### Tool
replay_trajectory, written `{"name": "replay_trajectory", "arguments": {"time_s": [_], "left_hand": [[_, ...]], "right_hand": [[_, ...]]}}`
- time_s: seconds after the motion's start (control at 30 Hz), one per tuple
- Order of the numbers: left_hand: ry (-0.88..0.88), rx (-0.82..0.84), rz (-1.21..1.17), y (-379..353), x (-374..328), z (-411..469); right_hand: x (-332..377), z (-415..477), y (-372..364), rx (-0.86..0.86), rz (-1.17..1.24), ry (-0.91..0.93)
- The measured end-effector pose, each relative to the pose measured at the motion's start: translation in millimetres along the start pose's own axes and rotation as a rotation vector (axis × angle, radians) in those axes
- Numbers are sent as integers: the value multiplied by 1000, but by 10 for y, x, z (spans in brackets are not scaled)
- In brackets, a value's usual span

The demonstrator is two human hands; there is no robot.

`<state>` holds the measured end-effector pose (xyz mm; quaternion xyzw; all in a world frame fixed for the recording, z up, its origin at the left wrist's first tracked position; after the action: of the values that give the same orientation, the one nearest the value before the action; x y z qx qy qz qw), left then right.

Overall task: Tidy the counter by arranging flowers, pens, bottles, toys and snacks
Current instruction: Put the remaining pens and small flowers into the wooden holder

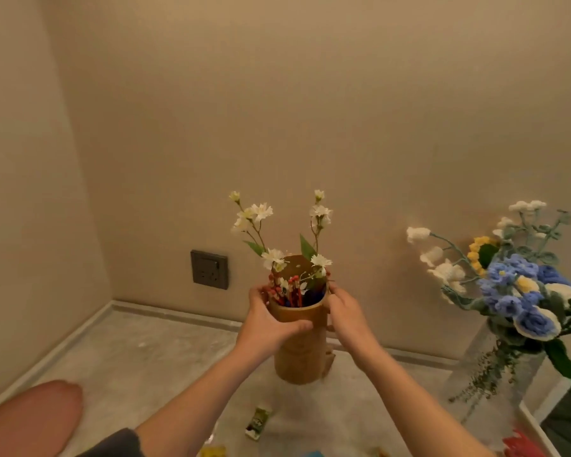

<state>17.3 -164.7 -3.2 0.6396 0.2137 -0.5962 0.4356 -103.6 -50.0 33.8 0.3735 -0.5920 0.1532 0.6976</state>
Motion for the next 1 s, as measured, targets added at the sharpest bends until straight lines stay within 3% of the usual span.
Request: {"name": "replay_trajectory", "arguments": {"time_s": [0.37, 0.57, 1.0], "left_hand": [[47, -74, -33, 2016, 493, 72], [79, -90, -48, 2860, 909, 242], [99, -94, -16, 3443, 1699, 797]], "right_hand": [[800, -86, -1895, 200, -12, 92], [978, -65, -2916, 397, 137, -1], [742, 384, -3962, 389, 211, -139]]}}
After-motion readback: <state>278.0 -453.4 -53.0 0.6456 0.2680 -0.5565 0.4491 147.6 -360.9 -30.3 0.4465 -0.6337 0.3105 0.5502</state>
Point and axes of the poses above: each hand's wrist, its own z-axis towards the middle knuckle, its own y-axis out of the back of the hand, x = y × z, the point moved 8 cm from there along z, towards the middle knuckle, and after that the axes turned 2 degrees about z, right-handed, at the moved point
